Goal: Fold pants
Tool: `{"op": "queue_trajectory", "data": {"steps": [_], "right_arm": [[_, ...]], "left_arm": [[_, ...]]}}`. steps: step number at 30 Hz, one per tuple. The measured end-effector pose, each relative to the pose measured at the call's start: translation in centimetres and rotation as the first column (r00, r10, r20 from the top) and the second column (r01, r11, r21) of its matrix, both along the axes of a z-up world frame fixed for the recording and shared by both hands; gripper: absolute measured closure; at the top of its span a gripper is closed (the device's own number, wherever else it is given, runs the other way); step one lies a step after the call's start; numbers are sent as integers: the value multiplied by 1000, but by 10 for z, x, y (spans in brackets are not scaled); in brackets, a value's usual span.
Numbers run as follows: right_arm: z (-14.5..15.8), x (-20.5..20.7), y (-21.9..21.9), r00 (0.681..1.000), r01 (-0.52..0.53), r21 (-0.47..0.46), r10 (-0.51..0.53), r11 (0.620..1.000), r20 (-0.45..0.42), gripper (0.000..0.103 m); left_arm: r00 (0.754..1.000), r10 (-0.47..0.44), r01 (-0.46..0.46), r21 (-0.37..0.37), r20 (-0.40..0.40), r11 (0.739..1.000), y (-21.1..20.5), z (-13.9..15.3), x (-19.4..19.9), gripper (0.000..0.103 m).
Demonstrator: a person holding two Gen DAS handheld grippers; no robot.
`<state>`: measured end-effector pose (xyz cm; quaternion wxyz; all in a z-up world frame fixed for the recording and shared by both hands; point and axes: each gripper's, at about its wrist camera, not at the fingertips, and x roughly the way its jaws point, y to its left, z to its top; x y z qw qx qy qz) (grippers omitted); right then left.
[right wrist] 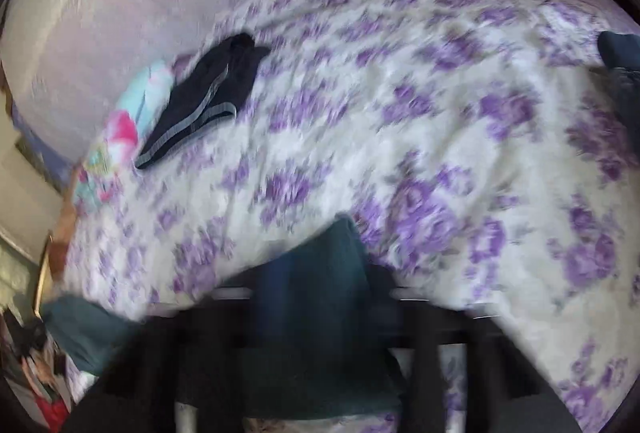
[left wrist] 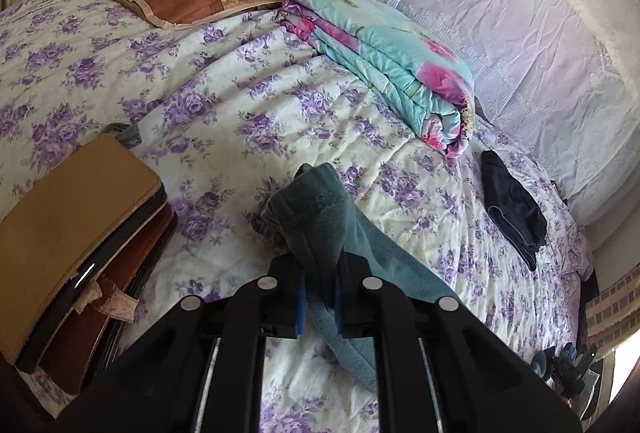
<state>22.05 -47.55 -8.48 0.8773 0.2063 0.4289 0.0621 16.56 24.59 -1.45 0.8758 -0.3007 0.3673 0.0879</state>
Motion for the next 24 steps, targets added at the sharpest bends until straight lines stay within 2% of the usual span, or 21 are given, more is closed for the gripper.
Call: {"op": "queue_trajectory", "data": {"steps": [2, 5, 8, 10, 12, 14, 15, 16, 18, 22, 24], "right_arm": [[23, -6, -2, 997, -1, -21, 3, 1000, 76, 90], [70, -13, -24, 986, 32, 32, -37, 999, 161, 90], [110, -18, -29, 975, 74, -75, -57, 994, 215, 90], [117, -18, -38, 974, 104, -81, -85, 991, 210, 90], [111, -18, -50, 976, 126, -64, -112, 990, 188, 89], [96, -18, -59, 978, 166, -110, -149, 980, 148, 74], [88, -21, -61, 977, 181, -144, -161, 973, 138, 53], [83, -26, -64, 975, 198, -181, -175, 963, 136, 47], [74, -38, -68, 975, 203, -198, -179, 959, 131, 47], [56, -65, -69, 985, 157, -132, -146, 979, 92, 47], [39, -78, -64, 992, 122, -66, -118, 990, 53, 47]], "left_arm": [[1000, -7, 8, -5, 9, 1000, 1, 7, 6, 94], [998, -30, 31, -14, 54, 999, -4, 29, 14, 94], [990, -74, 72, 21, 122, 997, -21, 51, 19, 94], [985, -89, 80, 65, 145, 995, -34, 57, 21, 94], [985, -107, 97, 84, 132, 992, -45, 52, 27, 93], [988, -123, 118, 52, 89, 992, -48, 34, 37, 93], [991, -118, 115, 44, 58, 992, -48, 24, 42, 93], [994, -110, 109, 39, 25, 993, -47, 13, 46, 93], [995, -95, 95, 13, -26, 995, -40, -8, 48, 93], [995, -100, 98, -40, -27, 994, -26, -24, 41, 92], [995, -99, 97, -62, -28, 993, -23, -28, 41, 92]]}}
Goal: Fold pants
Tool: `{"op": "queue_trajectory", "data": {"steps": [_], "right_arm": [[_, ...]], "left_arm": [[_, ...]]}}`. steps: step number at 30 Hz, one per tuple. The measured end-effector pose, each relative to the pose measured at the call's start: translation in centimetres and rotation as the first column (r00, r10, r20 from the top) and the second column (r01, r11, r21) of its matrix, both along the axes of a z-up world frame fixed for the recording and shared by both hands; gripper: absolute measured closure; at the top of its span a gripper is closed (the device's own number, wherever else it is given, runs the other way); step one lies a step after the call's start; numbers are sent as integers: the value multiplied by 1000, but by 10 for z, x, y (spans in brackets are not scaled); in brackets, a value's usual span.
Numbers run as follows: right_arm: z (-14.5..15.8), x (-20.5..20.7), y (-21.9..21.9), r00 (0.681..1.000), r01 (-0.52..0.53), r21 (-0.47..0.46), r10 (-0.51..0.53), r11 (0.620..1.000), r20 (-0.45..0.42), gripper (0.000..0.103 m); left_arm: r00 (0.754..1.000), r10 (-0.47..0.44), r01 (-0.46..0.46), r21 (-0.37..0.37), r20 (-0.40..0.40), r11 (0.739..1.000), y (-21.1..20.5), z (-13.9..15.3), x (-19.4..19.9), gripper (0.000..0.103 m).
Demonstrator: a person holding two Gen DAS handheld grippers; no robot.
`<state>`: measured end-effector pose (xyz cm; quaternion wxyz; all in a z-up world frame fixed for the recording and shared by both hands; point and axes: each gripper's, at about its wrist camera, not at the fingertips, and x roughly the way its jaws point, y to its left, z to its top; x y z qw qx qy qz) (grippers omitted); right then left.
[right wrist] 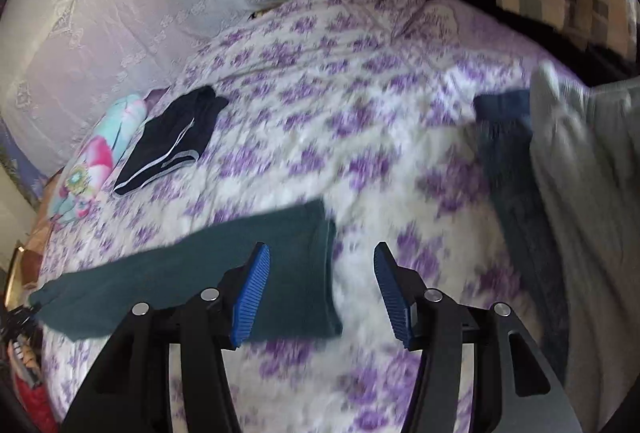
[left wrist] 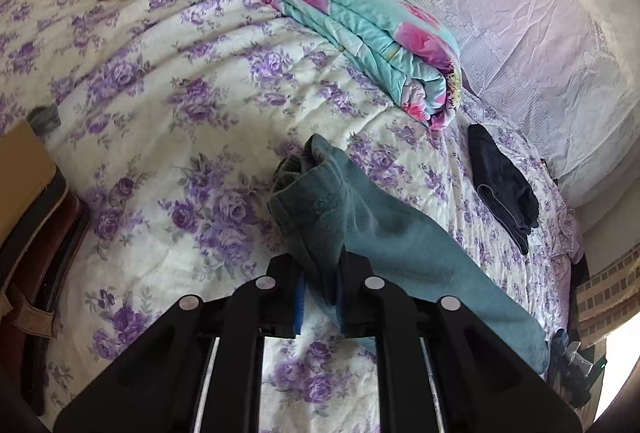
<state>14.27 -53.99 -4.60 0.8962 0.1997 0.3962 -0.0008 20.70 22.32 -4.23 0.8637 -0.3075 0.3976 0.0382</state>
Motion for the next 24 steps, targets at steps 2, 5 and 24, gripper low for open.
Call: {"op": "queue_trajectory", "data": {"steps": [2, 5, 24], "right_arm": [[-15, -7, 5, 1000, -14, 74, 16, 997, -22, 47], [-37, -8, 5, 999, 4, 195, 6, 981, -49, 47], [-31, 12, 0, 999, -8, 150, 13, 989, -31, 89]], "left_arm": [[1000, 4, -4, 2, -6, 1000, -1, -3, 3, 92], [1000, 11, -11, 21, -17, 1000, -5, -6, 6, 92], [998, -15, 17, 25, -56, 1000, -5, -3, 1, 87]]}}
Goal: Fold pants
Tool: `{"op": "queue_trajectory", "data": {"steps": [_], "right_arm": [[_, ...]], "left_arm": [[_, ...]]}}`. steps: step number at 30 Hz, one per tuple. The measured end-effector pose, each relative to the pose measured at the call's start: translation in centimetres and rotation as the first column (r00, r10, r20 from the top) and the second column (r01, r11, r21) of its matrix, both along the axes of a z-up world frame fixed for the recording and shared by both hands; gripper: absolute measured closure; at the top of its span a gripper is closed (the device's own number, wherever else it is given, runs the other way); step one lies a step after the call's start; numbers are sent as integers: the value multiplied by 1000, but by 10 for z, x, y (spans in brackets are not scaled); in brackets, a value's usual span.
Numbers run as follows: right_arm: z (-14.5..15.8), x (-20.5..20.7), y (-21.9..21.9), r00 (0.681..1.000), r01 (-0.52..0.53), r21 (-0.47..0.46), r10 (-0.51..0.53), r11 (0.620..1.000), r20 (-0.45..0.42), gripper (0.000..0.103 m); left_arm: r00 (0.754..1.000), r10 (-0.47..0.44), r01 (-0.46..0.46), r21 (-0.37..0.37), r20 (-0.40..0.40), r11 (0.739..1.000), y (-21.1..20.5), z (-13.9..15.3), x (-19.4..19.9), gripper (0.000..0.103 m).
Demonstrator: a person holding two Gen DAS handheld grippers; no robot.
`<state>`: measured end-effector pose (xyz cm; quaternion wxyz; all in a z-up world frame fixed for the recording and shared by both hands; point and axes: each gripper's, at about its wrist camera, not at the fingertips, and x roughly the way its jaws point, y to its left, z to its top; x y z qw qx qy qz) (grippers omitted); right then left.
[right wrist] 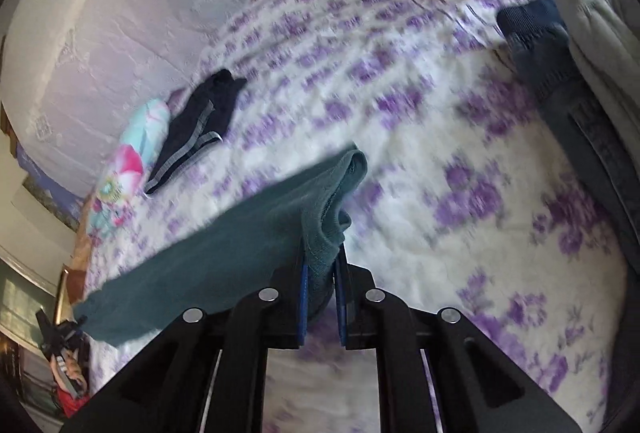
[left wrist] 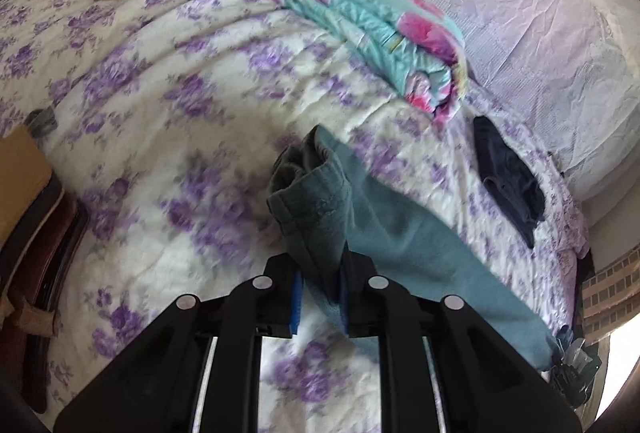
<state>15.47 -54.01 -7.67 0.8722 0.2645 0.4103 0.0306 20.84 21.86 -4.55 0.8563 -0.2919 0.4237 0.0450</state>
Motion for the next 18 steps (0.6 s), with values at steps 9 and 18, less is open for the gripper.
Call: {"op": "queue_trajectory", "data": {"steps": [9, 18], "right_arm": [[16, -25, -5, 998, 46, -136, -40, 990, 47, 60], [-9, -8, 27, 990, 87, -111, -73, 990, 117, 38]], "left_arm": [[992, 126, -125, 88, -12, 988, 41, 13, -28, 46], [999, 20, -12, 208, -35, 978, 17, 26, 56, 74]]}}
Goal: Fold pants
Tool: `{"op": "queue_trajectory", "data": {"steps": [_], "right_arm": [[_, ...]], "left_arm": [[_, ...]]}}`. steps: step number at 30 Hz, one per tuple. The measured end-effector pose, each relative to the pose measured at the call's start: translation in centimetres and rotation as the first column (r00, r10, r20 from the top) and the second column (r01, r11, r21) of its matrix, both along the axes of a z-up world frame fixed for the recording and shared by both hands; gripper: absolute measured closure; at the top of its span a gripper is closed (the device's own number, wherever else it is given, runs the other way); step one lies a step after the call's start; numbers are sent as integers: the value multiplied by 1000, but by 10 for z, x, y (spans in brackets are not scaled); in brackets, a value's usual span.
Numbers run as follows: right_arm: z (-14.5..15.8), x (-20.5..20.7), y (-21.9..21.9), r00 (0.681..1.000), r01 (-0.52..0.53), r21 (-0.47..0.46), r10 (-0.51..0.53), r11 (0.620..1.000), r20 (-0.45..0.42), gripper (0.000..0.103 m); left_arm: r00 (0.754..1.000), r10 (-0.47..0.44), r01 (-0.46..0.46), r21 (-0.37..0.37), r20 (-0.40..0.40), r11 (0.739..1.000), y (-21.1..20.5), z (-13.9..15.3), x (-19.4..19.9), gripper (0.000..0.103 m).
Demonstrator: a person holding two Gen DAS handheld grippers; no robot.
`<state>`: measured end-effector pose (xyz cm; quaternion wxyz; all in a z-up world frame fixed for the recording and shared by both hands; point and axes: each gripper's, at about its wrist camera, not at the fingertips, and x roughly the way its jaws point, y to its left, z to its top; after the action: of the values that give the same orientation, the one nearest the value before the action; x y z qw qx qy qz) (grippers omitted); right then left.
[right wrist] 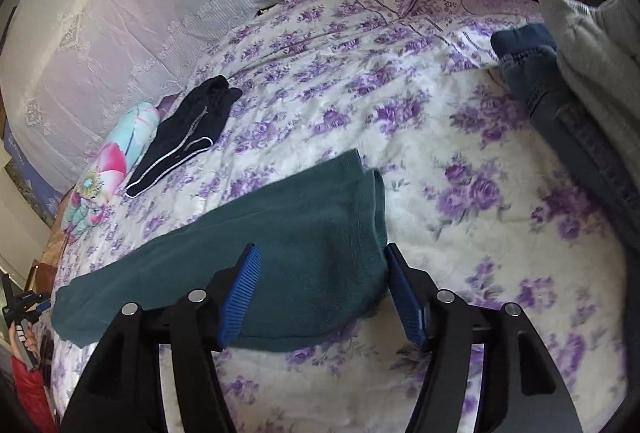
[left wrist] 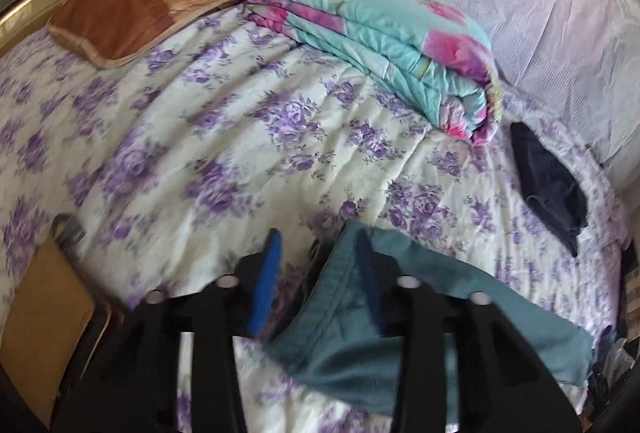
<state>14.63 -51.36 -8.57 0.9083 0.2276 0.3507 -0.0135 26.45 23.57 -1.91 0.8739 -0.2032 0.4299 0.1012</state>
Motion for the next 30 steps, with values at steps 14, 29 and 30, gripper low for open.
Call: {"op": "queue_trajectory", "data": {"steps": [14, 29, 30], "right_arm": [[-13, 3, -6, 999, -35, 84, 33, 996, 26, 25], [-14, 3, -5, 999, -38, 83, 35, 996, 28, 23], [-14, 3, -5, 999, -37, 83, 35, 996, 28, 23]], "left_arm": [[997, -66, 66, 3, -38, 998, -16, -10, 33, 76], [989, -115, 124, -87, 96, 988, -18, 21, -27, 99], [986, -121, 132, -92, 116, 987, -18, 25, -36, 99]]}}
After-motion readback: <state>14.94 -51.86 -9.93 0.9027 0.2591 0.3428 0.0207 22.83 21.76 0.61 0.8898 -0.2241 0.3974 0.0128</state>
